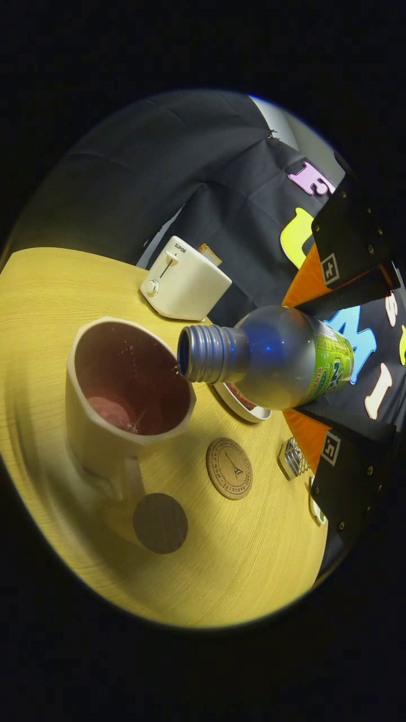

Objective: Take the bottle from table, then pour the juice into the cup, finally place the bottle on the coaster

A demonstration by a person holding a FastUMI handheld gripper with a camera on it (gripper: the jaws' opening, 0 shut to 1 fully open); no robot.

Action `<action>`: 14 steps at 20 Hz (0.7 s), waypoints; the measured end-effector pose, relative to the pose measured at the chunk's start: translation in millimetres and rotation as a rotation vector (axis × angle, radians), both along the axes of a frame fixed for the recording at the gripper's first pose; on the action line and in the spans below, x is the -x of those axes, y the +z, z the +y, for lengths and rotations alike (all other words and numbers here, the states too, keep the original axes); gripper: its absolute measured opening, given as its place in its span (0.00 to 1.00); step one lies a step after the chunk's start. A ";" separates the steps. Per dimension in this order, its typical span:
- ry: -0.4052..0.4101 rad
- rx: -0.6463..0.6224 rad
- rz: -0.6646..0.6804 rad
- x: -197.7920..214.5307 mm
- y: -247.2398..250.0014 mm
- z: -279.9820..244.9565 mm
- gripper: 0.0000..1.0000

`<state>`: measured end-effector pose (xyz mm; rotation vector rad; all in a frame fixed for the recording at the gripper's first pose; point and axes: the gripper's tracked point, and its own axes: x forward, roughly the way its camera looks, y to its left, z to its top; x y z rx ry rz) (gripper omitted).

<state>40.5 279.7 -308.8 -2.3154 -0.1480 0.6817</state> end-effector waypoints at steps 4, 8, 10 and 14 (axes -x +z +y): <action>0.001 -0.007 0.003 2.2 -0.1 0.7 0.79; -0.009 -0.028 0.028 5.3 -3.5 0.1 0.79; -0.020 -0.039 0.040 5.1 -5.3 -0.9 0.79; -0.039 -0.075 0.069 7.2 -8.0 -1.6 0.79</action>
